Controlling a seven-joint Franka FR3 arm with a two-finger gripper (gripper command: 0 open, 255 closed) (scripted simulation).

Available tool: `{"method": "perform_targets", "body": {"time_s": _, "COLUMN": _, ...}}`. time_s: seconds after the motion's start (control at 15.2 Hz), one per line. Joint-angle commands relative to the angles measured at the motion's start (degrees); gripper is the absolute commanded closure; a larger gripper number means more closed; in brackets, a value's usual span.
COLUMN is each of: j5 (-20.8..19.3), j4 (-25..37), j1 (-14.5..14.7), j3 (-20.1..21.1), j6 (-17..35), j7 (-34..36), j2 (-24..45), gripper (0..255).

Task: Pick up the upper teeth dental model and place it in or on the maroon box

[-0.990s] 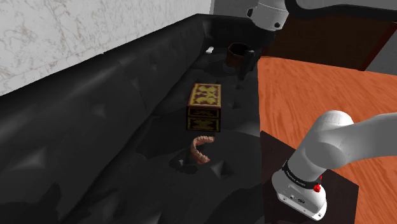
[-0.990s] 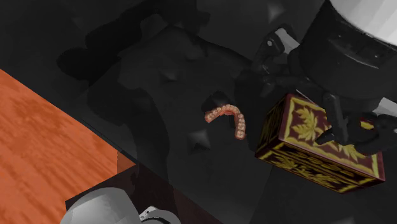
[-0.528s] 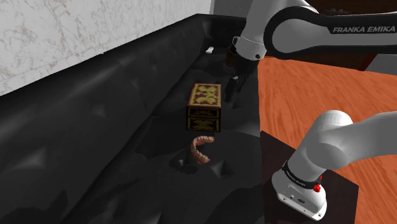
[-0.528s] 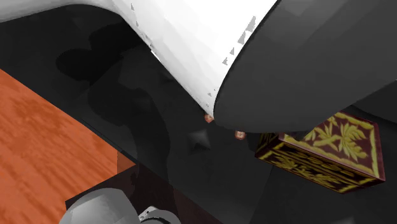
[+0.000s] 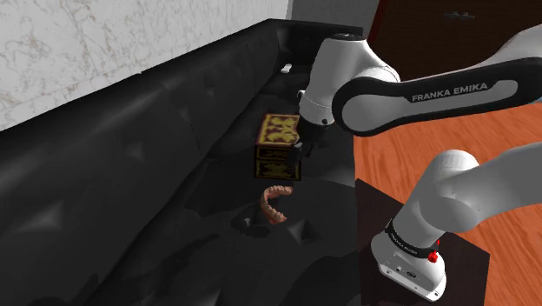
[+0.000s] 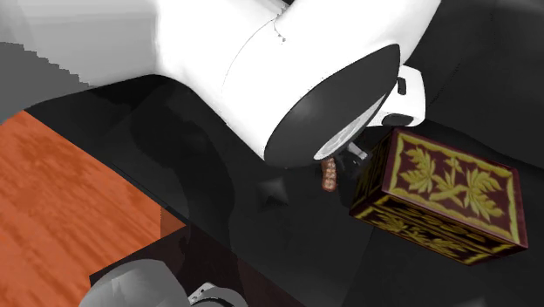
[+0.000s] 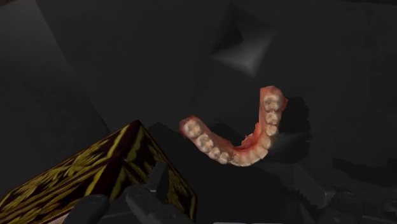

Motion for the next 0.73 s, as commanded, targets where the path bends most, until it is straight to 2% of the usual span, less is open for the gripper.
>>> {"method": "perform_targets", "body": {"time_s": 0.0, "j5": 1.2, "j4": -1.4, "j1": 0.3, "j3": 2.0, "j6": 4.8, "j7": 1.4, "j2": 3.2, "gripper": 0}}
{"method": "perform_targets", "body": {"time_s": 0.4, "j5": 3.2, "j4": -2.7, "j1": 0.5, "j3": 8.9, "j6": 18.6, "j7": 7.0, "j2": 15.1, "gripper": 0}}
{"method": "perform_targets", "body": {"time_s": 0.66, "j5": 1.1, "j4": -1.7, "j1": -1.3, "j3": 14.1, "j6": 28.0, "j7": 12.5, "j2": 25.1, "gripper": 0}}
